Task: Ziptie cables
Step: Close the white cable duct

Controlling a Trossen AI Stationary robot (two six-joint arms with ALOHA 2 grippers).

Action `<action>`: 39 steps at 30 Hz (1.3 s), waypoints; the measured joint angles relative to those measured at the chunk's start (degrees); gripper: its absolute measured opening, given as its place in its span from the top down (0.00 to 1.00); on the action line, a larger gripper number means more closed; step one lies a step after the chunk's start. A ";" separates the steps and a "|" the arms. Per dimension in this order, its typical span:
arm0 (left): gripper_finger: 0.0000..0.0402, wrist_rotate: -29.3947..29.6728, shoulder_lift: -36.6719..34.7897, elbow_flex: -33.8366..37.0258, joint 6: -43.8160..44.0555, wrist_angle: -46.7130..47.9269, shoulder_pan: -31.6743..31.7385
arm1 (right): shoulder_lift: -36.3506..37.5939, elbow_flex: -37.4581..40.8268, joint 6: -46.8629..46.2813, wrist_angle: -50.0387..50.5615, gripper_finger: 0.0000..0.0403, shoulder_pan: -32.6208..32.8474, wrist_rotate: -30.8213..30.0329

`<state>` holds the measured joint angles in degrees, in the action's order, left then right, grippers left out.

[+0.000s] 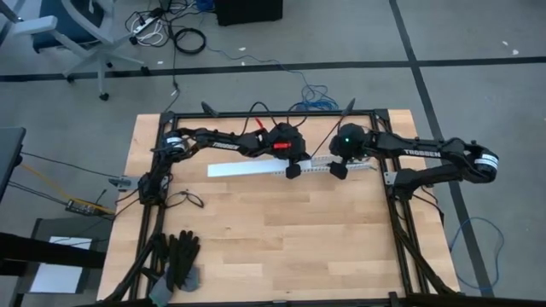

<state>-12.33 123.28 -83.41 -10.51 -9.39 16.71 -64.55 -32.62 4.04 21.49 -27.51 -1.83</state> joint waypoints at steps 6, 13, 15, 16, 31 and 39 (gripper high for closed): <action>1.00 1.53 -1.99 -2.15 -2.93 9.12 -0.31 | 0.33 1.05 -3.68 5.28 0.12 0.00 -0.15; 1.00 2.43 -6.98 2.94 -3.90 10.30 -1.15 | 7.79 9.49 -10.58 -0.64 0.14 2.01 0.26; 1.00 3.01 -8.17 4.59 -3.16 9.87 -1.28 | 12.04 11.02 -12.99 -0.92 0.14 3.10 0.18; 1.00 3.46 -8.76 5.46 -2.89 9.44 -1.37 | 14.07 11.77 -14.10 -1.15 0.14 3.62 0.04; 1.00 2.52 -11.38 17.22 -7.95 -2.54 -0.80 | 28.20 21.34 -24.16 -21.52 0.14 7.65 0.97; 1.00 -2.99 -13.51 17.37 -10.24 -2.72 1.40 | 27.93 21.42 -20.33 -23.17 0.14 6.71 -6.89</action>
<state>-15.32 109.78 -66.04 -20.75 -12.11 18.11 -36.62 -11.20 -16.29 -1.67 -20.80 -8.71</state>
